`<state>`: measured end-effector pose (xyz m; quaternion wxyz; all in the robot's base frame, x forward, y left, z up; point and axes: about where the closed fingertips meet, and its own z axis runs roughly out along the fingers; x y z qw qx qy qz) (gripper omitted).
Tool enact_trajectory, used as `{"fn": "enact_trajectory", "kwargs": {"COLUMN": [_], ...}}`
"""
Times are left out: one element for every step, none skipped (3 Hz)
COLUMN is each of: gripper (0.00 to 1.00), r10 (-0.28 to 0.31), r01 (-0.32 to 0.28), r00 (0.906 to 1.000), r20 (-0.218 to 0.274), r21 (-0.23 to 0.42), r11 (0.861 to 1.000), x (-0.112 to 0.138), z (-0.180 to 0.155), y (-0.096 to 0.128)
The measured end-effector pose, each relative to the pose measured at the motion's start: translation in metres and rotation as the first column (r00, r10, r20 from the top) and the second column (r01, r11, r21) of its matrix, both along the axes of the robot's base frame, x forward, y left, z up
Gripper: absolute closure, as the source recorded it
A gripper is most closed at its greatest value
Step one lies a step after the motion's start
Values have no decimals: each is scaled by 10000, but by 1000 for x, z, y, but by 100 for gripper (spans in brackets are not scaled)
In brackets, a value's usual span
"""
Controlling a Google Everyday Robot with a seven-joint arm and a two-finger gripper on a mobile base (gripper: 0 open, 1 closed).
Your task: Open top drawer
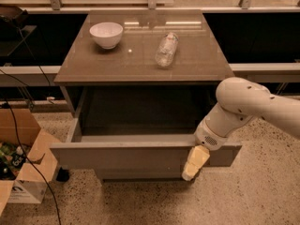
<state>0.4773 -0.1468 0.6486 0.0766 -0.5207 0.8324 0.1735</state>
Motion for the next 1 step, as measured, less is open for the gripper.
{"fn": "enact_trajectory", "kwargs": {"gripper": [0], "r10": [2], "r01": [-2], "r00": [10000], "r20": [0], "r21": [0], "r11": [10000], "x": [0], "z": [1], "y": [0]}}
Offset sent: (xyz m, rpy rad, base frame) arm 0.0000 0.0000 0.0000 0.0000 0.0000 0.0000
